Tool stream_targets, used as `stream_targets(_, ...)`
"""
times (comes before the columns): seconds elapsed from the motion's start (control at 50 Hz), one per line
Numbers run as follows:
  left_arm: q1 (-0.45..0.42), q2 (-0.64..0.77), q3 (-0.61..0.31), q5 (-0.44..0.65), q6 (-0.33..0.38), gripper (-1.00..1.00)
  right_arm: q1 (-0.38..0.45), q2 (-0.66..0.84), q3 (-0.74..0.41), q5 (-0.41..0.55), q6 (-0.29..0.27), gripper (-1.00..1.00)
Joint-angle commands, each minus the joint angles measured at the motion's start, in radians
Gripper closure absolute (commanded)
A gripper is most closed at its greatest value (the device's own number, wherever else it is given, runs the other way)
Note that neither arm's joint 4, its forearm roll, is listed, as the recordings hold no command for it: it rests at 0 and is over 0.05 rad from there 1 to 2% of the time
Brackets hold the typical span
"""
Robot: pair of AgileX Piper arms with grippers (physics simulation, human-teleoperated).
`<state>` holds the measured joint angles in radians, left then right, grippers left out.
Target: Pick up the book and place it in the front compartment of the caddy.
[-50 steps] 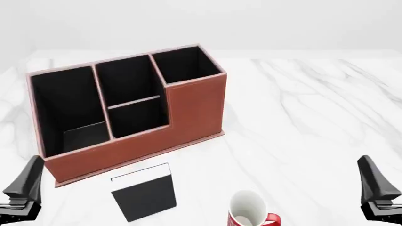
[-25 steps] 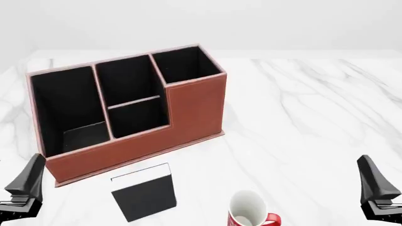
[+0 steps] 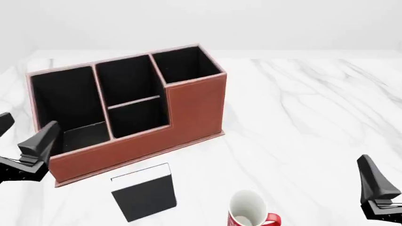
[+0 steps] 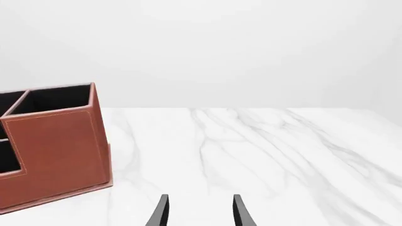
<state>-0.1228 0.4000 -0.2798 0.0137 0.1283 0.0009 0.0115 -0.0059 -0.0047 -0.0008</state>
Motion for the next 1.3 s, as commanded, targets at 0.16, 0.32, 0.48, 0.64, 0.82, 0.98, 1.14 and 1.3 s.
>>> stream_targets(0.16, -0.162, 0.190, -0.208, 0.232, 0.181, -1.00, 0.000, -0.009, 0.001, 0.008, 0.001, -1.00)
stream_targets(0.32, -0.243, 0.225, -0.240, 0.308, 0.209, -1.00, 0.000, -0.010, 0.001, 0.008, 0.000, -1.00)
stream_targets(0.48, -0.306, 0.248, -0.264, 0.363, 0.235, -1.00, 0.000, -0.008, 0.001, 0.006, 0.000, -1.00)
stream_targets(0.64, -0.356, 0.322, -0.286, 0.404, 0.255, -1.00, 0.000, -0.004, 0.001, 0.003, 0.000, -1.00)
stream_targets(0.82, -0.397, 0.395, -0.377, 0.517, 0.236, -1.00, 0.000, -0.004, 0.001, 0.003, 0.000, -1.00)
stream_targets(0.98, -0.378, 0.489, -0.427, 0.604, 0.296, -1.00, 0.001, -0.004, 0.001, 0.003, 0.000, -1.00)
stream_targets(1.14, -0.421, 0.553, -0.508, 0.728, 0.280, -1.00, 0.000, -0.004, 0.001, 0.003, 0.000, -1.00)
stream_targets(1.3, -0.426, 0.594, -0.592, 0.820, 0.279, -1.00, 0.000, -0.004, 0.001, 0.003, 0.000, -1.00)
